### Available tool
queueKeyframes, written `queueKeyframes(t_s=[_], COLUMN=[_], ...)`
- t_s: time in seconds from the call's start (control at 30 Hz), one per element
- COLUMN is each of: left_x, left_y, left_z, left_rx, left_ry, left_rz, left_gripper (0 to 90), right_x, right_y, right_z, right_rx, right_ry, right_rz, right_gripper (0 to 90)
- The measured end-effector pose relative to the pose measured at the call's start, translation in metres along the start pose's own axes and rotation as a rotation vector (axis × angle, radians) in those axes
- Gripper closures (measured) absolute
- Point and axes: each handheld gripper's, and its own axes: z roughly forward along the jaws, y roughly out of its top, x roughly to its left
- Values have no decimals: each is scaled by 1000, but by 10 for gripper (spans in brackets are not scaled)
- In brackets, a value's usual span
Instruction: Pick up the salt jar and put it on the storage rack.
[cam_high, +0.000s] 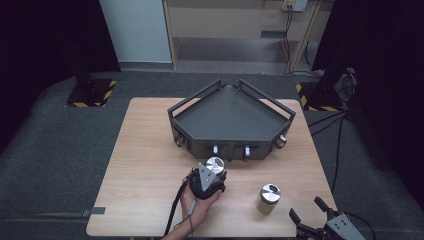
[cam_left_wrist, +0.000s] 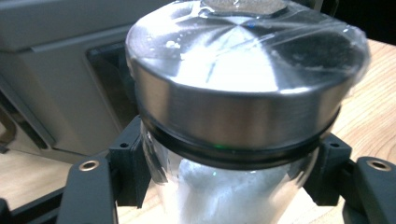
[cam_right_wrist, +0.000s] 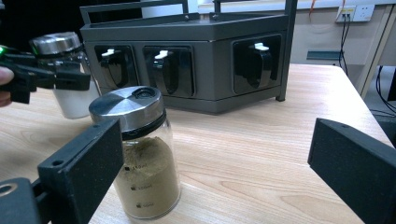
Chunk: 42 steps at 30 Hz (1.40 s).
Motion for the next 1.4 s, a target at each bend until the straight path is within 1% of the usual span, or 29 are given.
queueKeyframes(t_s=[0.17, 0.27, 0.37, 0.4, 0.47, 0.5, 0.57, 0.63, 0.77, 0.9, 1.0, 1.1, 1.2, 1.27, 1.37, 1.4], left_x=[3, 5, 8, 10, 16, 17, 20, 25, 33, 37, 38, 39, 42, 44, 48, 49], left_y=[10, 19, 29, 36, 47, 50, 60, 70, 87, 97, 100, 103, 108, 112, 121, 123], left_z=[-6, -10, -14, -16, -17, -17, -17, -15, -11, -9, -8, -5, 3, 10, 24, 27], left_rx=[-14, -30, -52, -60, -73, -81, -103, -129, -159, -177, -183, -184, -185, -189, -194, -194], left_ry=[6, 5, 7, 8, 8, 11, 33, 53, 82, 100, 105, 109, 119, 129, 156, 158], left_rz=[12, 10, 18, 16, -1, 1, 24, 25, 36, 48, 49, 48, 48, 41, 53, 55], left_gripper=[298, 298, 298, 298, 298, 298, 298, 298, 298, 298, 298, 298, 298, 298, 298, 298], right_x=[1, 1, 1, 2, 2, 2, 2, 2, 1, 1, 0, 0, 0, 0, 1, 1], right_y=[0, 0, 0, 0, 0, 0, 0, 1, 0, 0, 0, 0, 1, 1, 1, 1], right_z=[0, 1, 1, 1, 1, 1, 1, 1, 0, 0, 0, 0, 0, 0, 0, 0], right_rx=[2, 1, 0, 0, 0, 0, 0, 0, 0, 0, -1, -1, -2, -3, -2, -1], right_ry=[3, 4, 5, 5, 5, 5, 5, 6, 4, 0, -1, -1, -1, -2, -1, 0], right_rz=[0, 1, -2, -1, -2, -2, -2, -3, -1, 0, 2, 3, 1, 1, 0, 1], right_gripper=[38, 38, 38, 38, 38, 38, 38, 38, 38, 38, 38, 38, 38, 38, 38, 38])
